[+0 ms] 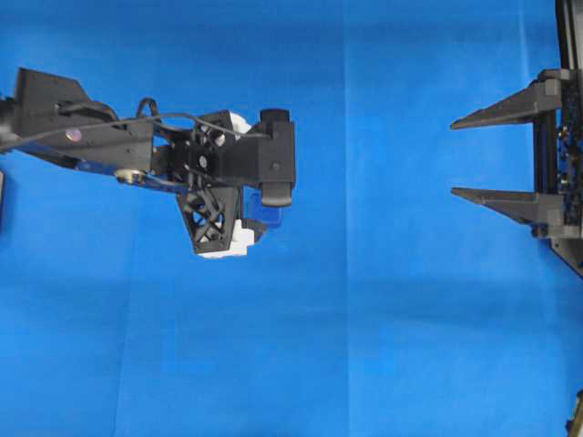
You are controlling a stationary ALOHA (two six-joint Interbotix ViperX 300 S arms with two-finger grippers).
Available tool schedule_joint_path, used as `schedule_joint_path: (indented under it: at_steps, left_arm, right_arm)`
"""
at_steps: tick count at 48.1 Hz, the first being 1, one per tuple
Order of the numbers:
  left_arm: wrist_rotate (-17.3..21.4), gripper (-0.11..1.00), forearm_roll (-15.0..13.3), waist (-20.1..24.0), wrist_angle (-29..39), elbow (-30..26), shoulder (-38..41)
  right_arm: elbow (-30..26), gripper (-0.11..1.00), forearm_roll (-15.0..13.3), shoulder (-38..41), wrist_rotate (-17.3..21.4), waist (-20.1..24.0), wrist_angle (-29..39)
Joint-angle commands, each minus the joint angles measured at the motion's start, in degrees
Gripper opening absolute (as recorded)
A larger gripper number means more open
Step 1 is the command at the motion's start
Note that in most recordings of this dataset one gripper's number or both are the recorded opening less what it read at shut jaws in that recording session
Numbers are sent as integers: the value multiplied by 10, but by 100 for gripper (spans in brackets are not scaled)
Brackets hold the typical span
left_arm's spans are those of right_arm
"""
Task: Handover the blue block to the right arm after grasping it with the left arm, then place it in the designated position.
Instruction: 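Close the left gripper on the blue cube and lift it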
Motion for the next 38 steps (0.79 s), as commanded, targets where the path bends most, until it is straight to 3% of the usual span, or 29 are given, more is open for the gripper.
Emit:
schedule_joint_path:
  at_steps: [1,38]
  left_arm:
    - [-1,92,1,4,-32,4,4]
    - [-2,92,1,12,-134,39,98]
  right_arm:
    - [-13,97,2,4,1,0,-3]
    - [-11,97,2,11,0,0,-4]
